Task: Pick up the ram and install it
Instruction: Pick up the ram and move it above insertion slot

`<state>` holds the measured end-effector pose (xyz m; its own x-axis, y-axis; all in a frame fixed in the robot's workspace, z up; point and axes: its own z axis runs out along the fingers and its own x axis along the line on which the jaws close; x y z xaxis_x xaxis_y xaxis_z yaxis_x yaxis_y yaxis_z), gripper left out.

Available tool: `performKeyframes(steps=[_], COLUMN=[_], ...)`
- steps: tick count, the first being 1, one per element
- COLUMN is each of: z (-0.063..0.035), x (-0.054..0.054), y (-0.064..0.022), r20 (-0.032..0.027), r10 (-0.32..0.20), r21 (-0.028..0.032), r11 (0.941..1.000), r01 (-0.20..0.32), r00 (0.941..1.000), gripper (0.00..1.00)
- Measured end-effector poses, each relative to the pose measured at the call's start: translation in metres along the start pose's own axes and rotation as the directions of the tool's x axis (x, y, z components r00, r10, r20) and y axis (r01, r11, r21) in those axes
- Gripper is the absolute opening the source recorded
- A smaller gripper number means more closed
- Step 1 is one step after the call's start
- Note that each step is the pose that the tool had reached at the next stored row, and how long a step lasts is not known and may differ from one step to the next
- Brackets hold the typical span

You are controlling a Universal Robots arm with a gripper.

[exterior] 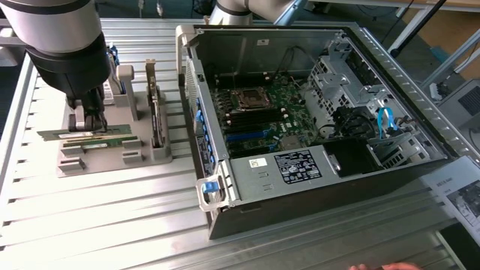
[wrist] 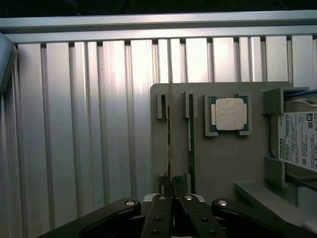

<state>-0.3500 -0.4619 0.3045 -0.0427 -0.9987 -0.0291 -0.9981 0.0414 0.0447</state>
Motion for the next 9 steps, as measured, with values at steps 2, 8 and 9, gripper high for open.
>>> performKeyframes(steps=[2, 8, 9], z=[-0.0040, -0.0155, -0.0175], x=[0.000, 0.000, -0.001], y=[0.0002, 0.0006, 0.0007], r20=[0.0001, 0.0001, 0.0000], r10=[0.000, 0.000, 0.000], r21=[0.0001, 0.0001, 0.0000], r11=[1.0000, 1.0000, 1.0000], r01=[0.000, 0.000, 0.000], r00=[1.0000, 1.0000, 1.0000], gripper=[0.12, 0.12, 0.12])
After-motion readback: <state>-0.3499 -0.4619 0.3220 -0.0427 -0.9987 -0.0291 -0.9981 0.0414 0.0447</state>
